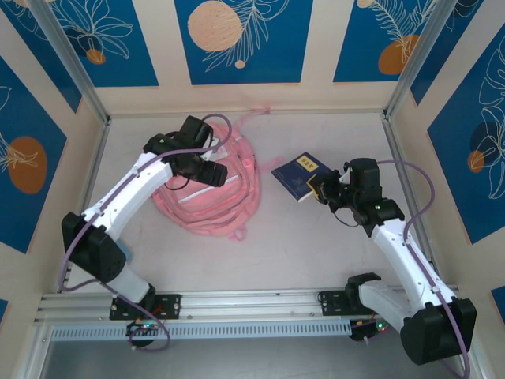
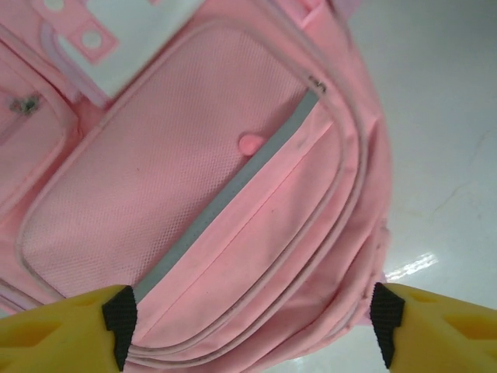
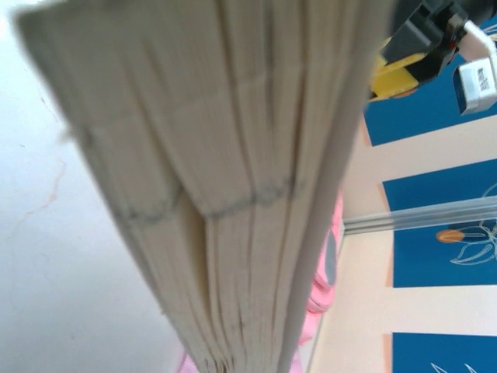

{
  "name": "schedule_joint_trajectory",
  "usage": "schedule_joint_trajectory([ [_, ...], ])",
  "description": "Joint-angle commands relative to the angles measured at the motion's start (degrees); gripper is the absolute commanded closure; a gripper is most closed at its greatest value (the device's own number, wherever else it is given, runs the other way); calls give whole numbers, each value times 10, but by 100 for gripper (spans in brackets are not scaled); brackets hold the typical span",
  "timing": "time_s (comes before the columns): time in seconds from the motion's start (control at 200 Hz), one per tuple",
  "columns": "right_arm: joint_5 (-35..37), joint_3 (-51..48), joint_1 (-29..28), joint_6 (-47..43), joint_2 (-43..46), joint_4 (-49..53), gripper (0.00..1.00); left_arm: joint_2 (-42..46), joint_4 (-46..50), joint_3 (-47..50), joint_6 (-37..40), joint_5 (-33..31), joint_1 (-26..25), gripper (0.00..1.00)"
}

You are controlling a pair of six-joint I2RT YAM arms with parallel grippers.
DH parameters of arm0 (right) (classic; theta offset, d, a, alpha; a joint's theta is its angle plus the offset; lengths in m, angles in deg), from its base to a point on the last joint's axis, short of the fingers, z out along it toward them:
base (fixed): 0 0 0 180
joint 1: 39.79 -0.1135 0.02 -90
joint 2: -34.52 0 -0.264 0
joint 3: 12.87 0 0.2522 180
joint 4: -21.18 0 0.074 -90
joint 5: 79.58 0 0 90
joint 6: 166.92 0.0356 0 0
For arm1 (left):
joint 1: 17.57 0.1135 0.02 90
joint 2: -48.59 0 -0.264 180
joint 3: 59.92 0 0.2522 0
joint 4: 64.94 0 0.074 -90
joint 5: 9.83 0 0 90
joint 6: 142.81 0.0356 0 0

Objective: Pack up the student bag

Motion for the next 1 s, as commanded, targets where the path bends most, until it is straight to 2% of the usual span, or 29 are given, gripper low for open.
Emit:
schedule_joint_trajectory([
  [0.0,-15,-1,7,-28,14,18,98,-34,23,14,40,-17,-3,28],
  [0.145,-18,-5,8,-26,13,22,98,-75,8,25,45,-20,-16,36],
  [0.265,-18,-7,9,-22,16,24,98,-100,2,30,49,-31,-28,38],
  [0.395,-15,-14,10,-18,23,24,98,-122,-6,33,58,-72,-42,39],
  [0.6,-18,-11,11,-17,23,30,98,-161,7,23,90,-52,-55,39],
  [0.875,-19,-16,11,-12,26,31,98,-190,2,10,107,-111,-63,38],
  [0.995,-18,-15,12,-12,27,33,98,-193,0,2,113,-134,-68,41],
])
